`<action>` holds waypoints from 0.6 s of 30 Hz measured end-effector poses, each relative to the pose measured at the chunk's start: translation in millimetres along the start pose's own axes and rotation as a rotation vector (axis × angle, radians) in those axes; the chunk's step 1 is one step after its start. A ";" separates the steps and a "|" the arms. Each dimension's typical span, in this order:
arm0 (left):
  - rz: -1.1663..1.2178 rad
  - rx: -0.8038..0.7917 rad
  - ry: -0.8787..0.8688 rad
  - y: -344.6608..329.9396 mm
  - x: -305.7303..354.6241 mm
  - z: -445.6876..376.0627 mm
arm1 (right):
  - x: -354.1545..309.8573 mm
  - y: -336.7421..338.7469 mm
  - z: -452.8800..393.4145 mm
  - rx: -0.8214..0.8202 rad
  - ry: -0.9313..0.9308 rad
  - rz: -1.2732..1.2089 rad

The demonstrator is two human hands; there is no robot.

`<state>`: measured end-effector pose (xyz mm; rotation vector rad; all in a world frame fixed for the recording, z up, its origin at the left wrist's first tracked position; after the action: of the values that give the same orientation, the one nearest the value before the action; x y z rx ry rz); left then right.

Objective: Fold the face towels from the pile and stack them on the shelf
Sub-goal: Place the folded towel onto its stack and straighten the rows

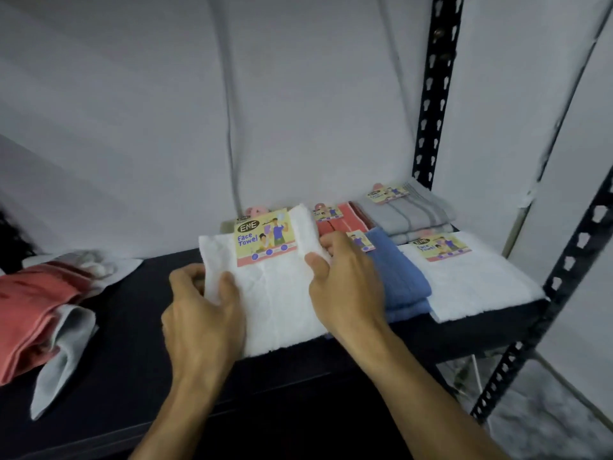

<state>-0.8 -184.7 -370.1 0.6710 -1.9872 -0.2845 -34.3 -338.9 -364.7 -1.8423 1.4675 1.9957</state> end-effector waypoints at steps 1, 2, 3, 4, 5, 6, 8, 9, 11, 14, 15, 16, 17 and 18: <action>0.023 -0.016 -0.023 -12.9 11.0 1.8 | 7.9 13.5 -8.9 0.030 -0.002 0.015; 0.045 -0.038 -0.043 -26.6 22.1 3.6 | 16.3 27.1 -17.5 0.062 -0.009 0.043; 0.064 -0.064 -0.063 -40.9 33.3 6.0 | 26.4 41.3 -26.5 0.091 -0.022 0.082; 0.079 -0.092 -0.083 -54.5 44.9 8.4 | 36.2 55.7 -35.0 0.119 -0.039 0.119; 0.091 -0.121 -0.104 -67.0 56.2 10.8 | 45.6 69.4 -43.6 0.147 -0.060 0.147; 0.098 -0.152 -0.128 -79.7 66.7 12.7 | 54.1 82.8 -52.1 0.177 -0.082 0.173; 0.110 -0.204 -0.188 -103.9 85.3 15.1 | 70.4 106.1 -69.1 0.228 -0.126 0.246; 0.113 -0.230 -0.214 -115.7 93.8 16.0 | 78.3 115.1 -77.7 0.245 -0.137 0.292; 0.107 -0.304 -0.245 -138.3 109.6 18.0 | 93.2 129.9 -93.1 0.275 -0.142 0.376; 0.063 -0.440 -0.296 -169.2 127.0 22.7 | 110.2 143.7 -108.7 0.304 -0.162 0.503; 0.027 -0.479 -0.316 -177.7 131.5 24.4 | 114.6 145.2 -112.2 0.305 -0.169 0.547; -0.015 -0.509 -0.343 -185.6 134.7 25.7 | 118.5 145.2 -114.7 0.308 -0.178 0.581; -0.059 -0.529 -0.372 -193.0 137.3 26.8 | 122.2 144.2 -116.9 0.313 -0.187 0.612; -0.107 -0.543 -0.402 -200.0 139.4 27.3 | 125.7 142.4 -118.4 0.320 -0.194 0.640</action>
<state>-8.2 -429.9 -373.2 0.3846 -2.1108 -1.0486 -67.8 -560.2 -362.7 -1.1010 2.3445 1.9098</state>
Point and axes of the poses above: each hand's wrist, its own z-axis away from the middle knuckle, its own y-axis out of the back of the hand, x = y × z, the point moved 1 cm from there along -z, towards the middle knuckle, and after that the axes turned 14 degrees about -y, right-handed, at the moved point
